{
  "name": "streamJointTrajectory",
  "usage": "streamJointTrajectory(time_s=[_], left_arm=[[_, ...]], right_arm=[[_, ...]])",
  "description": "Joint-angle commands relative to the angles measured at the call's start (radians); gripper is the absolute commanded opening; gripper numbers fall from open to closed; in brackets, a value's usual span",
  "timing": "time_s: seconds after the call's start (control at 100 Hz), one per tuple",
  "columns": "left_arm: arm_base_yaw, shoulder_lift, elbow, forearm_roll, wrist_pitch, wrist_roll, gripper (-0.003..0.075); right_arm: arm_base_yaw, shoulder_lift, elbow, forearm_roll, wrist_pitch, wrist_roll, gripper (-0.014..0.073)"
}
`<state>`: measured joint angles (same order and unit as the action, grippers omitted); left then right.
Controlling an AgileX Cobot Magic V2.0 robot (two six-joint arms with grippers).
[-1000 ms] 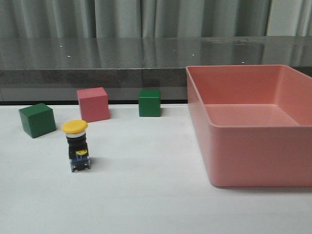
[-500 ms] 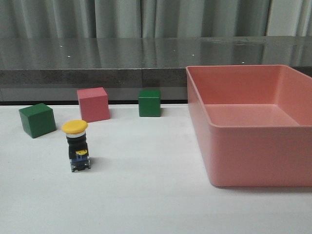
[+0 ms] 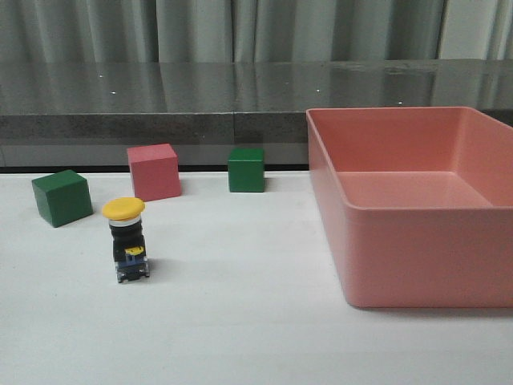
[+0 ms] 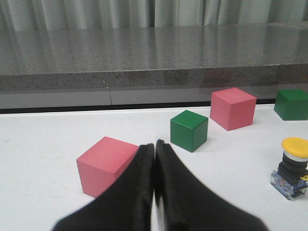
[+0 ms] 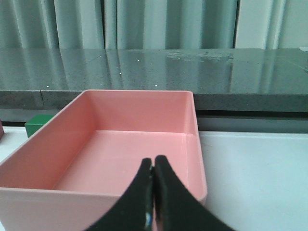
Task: Place and stand button with both arms
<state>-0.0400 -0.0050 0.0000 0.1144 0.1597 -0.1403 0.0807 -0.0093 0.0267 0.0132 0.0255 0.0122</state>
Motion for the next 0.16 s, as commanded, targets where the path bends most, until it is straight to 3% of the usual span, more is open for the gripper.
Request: streamJointTrajectory(time_s=[0.0,0.15], left_arm=[[0.000,-0.033,0.030,0.002,-0.085,-0.007,-0.0019],[0.000,-0.033,0.030,0.002,-0.085,-0.007,-0.0019]], right_arm=[[-0.005,-0.022,-0.013,-0.013,-0.073,0.000,-0.0109],[-0.005,-0.022,-0.013,-0.013,-0.073,0.000,-0.0109]])
